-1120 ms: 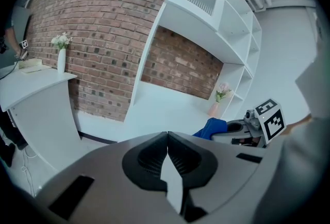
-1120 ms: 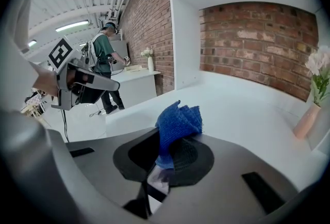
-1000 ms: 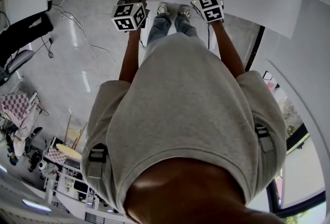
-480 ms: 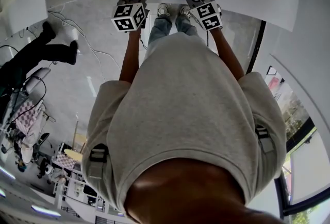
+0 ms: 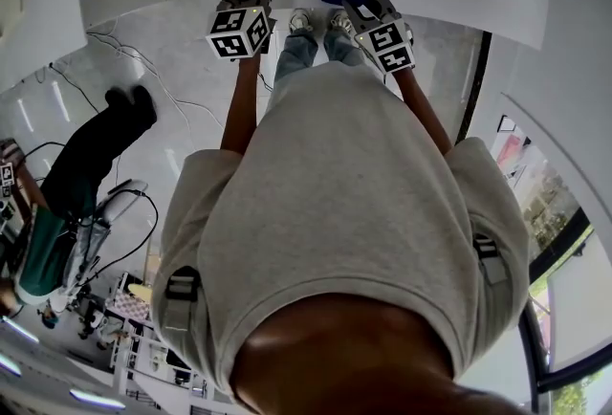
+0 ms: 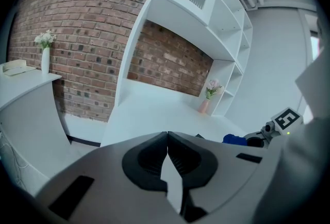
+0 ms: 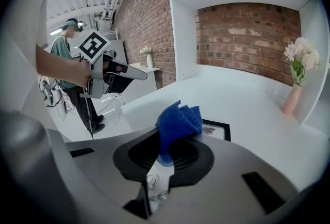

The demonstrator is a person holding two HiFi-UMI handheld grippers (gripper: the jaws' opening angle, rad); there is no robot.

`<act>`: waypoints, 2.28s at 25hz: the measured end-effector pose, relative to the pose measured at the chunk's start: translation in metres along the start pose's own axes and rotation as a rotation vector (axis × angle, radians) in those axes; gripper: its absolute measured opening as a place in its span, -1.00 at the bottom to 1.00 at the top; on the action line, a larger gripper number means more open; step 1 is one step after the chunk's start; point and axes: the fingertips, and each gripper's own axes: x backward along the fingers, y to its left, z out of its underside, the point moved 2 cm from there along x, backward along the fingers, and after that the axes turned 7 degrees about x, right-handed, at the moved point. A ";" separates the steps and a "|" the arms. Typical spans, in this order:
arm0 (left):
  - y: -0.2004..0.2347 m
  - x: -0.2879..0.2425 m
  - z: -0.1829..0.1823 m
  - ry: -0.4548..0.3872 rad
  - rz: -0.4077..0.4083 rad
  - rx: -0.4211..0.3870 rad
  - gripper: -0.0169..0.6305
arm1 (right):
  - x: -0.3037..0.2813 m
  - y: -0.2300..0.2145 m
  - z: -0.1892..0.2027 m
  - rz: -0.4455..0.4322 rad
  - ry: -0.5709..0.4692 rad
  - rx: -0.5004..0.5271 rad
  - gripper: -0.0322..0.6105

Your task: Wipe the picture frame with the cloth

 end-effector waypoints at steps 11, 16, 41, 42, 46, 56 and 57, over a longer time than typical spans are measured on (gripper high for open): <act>0.003 -0.002 -0.004 -0.010 -0.007 0.005 -0.90 | -0.001 -0.026 -0.032 0.041 -0.057 0.020 -0.73; 0.010 0.005 -0.006 -0.022 -0.034 0.015 -0.90 | -0.019 -0.051 -0.053 0.059 -0.082 0.050 -0.73; 0.013 0.006 -0.006 -0.008 -0.050 0.021 -0.90 | -0.040 -0.061 -0.029 0.037 -0.008 0.035 -0.73; 0.011 0.005 -0.006 -0.007 -0.046 0.020 -0.90 | -0.037 -0.059 -0.026 0.037 -0.007 0.032 -0.73; 0.003 0.000 -0.005 -0.003 -0.034 0.010 -0.90 | -0.024 -0.053 -0.013 0.039 0.000 0.023 -0.73; -0.008 -0.008 -0.005 0.007 -0.002 -0.009 -0.90 | -0.002 -0.042 0.001 0.054 0.015 0.011 -0.73; -0.010 -0.009 -0.005 0.007 0.001 -0.011 -0.90 | 0.001 -0.041 0.002 0.054 0.018 0.011 -0.73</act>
